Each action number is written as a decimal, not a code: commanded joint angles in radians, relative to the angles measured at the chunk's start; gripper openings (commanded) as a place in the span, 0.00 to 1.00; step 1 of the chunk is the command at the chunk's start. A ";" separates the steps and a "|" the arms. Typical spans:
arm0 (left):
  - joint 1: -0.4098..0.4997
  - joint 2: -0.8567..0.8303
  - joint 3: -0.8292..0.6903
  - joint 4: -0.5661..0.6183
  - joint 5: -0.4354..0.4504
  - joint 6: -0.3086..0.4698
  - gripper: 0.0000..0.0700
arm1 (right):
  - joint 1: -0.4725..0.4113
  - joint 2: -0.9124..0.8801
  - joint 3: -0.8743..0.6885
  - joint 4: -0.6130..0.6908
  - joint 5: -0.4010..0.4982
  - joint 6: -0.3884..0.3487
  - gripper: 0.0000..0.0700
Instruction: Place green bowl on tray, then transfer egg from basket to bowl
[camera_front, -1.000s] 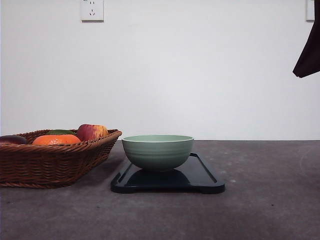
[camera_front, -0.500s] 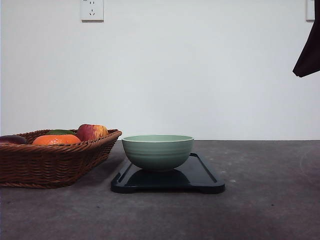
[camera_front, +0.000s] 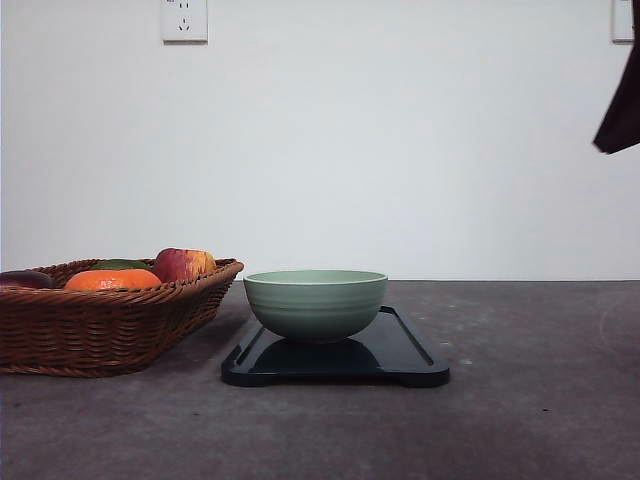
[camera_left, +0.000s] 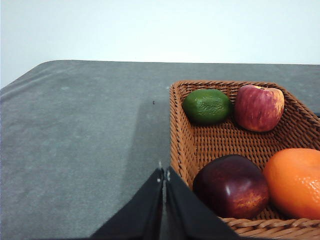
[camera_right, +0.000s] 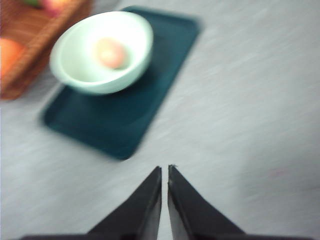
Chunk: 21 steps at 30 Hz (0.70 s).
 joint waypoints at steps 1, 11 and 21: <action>0.000 -0.001 -0.019 0.008 0.001 0.006 0.00 | -0.024 -0.027 -0.018 0.038 0.042 -0.051 0.02; 0.000 -0.001 -0.019 0.008 0.001 0.006 0.00 | -0.280 -0.333 -0.384 0.464 0.094 -0.118 0.02; 0.000 -0.001 -0.019 0.008 0.001 0.006 0.00 | -0.435 -0.597 -0.595 0.495 0.094 -0.120 0.02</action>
